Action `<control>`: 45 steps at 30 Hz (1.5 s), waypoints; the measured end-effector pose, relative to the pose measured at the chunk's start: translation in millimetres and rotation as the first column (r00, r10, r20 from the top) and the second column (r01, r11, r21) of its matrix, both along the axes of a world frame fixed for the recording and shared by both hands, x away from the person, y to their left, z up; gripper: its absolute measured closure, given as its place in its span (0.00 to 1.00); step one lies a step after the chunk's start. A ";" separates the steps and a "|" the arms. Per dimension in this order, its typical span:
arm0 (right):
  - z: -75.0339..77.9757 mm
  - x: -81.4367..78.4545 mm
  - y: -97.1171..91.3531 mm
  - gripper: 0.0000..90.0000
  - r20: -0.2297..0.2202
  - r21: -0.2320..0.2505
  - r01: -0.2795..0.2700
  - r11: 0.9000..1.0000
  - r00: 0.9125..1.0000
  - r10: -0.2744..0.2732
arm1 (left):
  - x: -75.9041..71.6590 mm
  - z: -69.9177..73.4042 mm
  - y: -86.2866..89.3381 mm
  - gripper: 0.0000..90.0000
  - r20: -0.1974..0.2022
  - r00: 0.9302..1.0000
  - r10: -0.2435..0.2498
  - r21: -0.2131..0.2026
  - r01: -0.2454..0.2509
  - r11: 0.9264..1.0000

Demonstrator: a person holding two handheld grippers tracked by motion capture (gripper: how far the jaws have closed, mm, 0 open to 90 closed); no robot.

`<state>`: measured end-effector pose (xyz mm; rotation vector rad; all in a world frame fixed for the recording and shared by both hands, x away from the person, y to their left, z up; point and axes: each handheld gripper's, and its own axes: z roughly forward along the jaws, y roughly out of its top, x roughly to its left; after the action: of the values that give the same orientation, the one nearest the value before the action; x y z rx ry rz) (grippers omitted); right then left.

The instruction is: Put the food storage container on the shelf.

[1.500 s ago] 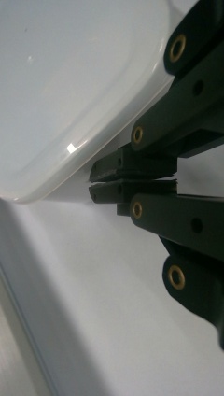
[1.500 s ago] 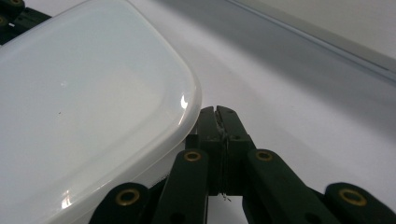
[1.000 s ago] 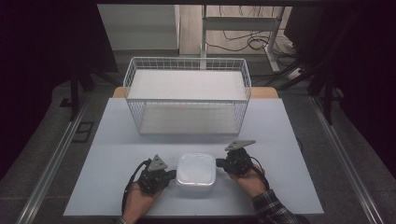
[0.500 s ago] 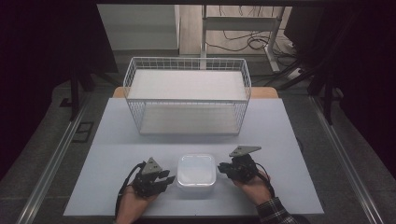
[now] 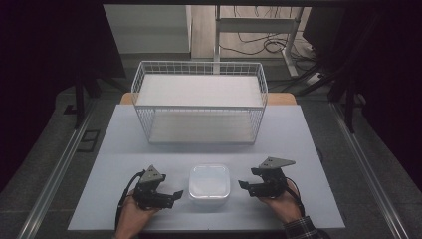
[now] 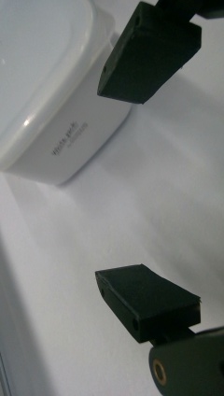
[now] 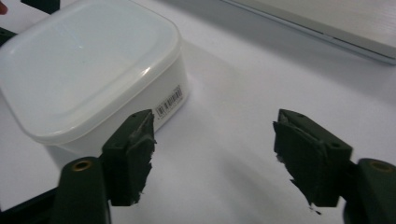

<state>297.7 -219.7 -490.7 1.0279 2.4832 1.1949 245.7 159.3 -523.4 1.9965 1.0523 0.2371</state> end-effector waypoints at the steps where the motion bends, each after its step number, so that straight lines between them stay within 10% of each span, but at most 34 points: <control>1: 1.0 -0.9 -0.6 0.29 0.005 0.007 -0.006 1.000 1.000 0.006 | -0.4 1.3 0.3 0.13 0.002 1.000 0.002 -0.007 -0.002 1.000; 21: 16.0 -12.5 21.1 0.19 0.031 0.035 -0.079 0.996 0.996 0.078 | 4.9 27.3 -10.3 0.13 0.037 0.999 -0.026 -0.102 0.030 0.994; 29: 16.5 -12.7 37.0 0.19 0.026 0.055 -0.101 0.993 0.995 0.099 | 16.2 26.6 -33.8 0.10 0.043 0.997 -0.067 -0.077 0.070 0.995; 37: 7.5 -10.5 50.1 0.13 -0.009 0.055 -0.123 0.991 0.992 0.124 | 23.2 14.3 -46.6 0.09 0.003 0.995 -0.102 -0.070 0.102 0.992; 45: -3.6 -4.5 53.9 0.17 -0.109 0.091 -0.147 0.985 0.982 0.156 | 21.7 9.4 -47.1 0.16 -0.040 0.986 -0.164 -0.151 0.156 0.976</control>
<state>293.2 -165.8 -494.3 0.9683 2.6638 1.3284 267.4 112.3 -514.0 1.9495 0.9086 0.0196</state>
